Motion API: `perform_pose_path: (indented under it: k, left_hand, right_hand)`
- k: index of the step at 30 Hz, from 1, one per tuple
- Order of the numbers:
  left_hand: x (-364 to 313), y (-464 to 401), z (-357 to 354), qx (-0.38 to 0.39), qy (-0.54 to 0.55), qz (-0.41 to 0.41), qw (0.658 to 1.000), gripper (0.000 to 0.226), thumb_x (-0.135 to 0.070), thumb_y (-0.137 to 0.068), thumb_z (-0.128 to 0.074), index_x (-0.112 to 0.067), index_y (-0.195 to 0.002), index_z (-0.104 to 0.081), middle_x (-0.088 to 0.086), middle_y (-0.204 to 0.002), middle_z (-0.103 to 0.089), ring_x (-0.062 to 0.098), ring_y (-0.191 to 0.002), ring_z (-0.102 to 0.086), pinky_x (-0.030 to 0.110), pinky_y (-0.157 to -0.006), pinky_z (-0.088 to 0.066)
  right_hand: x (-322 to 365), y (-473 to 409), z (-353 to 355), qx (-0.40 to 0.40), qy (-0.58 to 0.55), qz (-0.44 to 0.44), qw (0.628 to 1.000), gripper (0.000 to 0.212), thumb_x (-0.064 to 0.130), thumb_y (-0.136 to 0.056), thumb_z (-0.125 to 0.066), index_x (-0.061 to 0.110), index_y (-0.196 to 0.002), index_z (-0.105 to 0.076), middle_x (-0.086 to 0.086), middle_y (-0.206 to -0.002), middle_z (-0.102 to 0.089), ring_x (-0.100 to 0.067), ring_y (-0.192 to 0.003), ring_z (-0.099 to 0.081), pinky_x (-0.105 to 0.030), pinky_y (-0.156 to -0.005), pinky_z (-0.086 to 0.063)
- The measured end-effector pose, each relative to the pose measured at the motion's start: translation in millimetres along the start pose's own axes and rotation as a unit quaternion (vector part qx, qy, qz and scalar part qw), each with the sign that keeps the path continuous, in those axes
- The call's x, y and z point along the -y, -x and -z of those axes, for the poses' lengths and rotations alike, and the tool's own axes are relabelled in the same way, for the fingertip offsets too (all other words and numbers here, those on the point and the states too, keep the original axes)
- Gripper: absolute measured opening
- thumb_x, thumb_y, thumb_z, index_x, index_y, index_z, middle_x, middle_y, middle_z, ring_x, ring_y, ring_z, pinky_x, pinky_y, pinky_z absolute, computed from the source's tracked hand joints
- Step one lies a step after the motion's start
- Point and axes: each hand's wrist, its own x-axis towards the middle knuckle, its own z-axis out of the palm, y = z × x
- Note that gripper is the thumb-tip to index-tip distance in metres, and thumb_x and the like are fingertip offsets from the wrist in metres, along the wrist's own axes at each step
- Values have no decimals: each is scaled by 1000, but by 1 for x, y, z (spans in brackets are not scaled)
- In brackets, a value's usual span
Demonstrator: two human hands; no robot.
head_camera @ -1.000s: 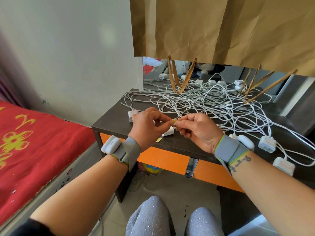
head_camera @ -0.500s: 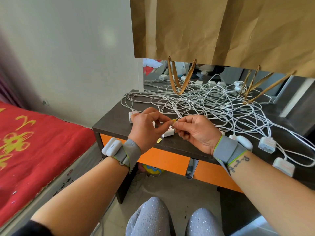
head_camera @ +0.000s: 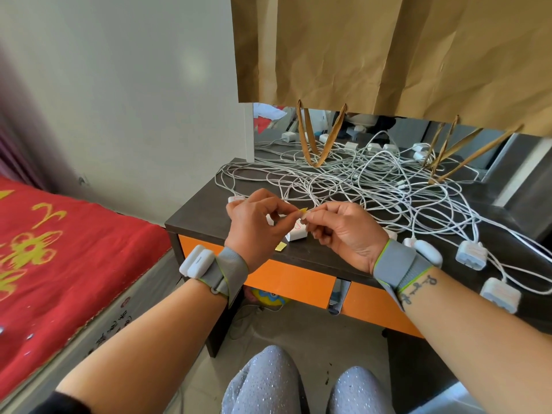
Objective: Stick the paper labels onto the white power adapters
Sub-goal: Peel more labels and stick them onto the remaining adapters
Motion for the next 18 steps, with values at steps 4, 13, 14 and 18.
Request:
perform_pose_path:
  k: [4,13,14,18]
  left_hand:
    - [1,1,2,-6,3,2,1000,5,-25,-75,-76,-21,-74,-74,-7,-72,-57,5,-64,-51,58,-77,-45]
    - [9,4,6,-17,18,54,998,9,-31,-76,-74,-22,-74,-73,-10,-71,-56,6,-66,-51,56,-79,-46]
    - [12,4,7,-19,16,54,998,9,-30,-76,-74,-21,-74,-73,-10,-71,-55,6,-65,-51,56,-79,-46]
    - [19,4,8,-19,4,55,998,6,-28,-76,-74,-22,-75,-73,-11,-69,-54,6,-66,-51,57,-79,-46]
  right_hand:
    - [-2,-2,-4,2,-5,6,1000,10,2,-80,-63,6,-71,-62,-3,-57,-61,-10,-51,-47,-18,-46,-32]
    - [-7,-11,-14,-11,-7,13,1000,12,-2,-80,-58,4,-71,-63,-4,-57,-57,-11,-51,-46,-19,-46,-31]
    - [-8,-13,-15,-6,-10,10,1000,12,0,-81,-57,4,-71,-63,-5,-59,-57,-11,-51,-46,-20,-47,-30]
    - [-12,-18,-21,-6,-2,10,1000,13,4,-83,-60,4,-71,-62,-6,-61,-56,-11,-51,-46,-19,-47,-32]
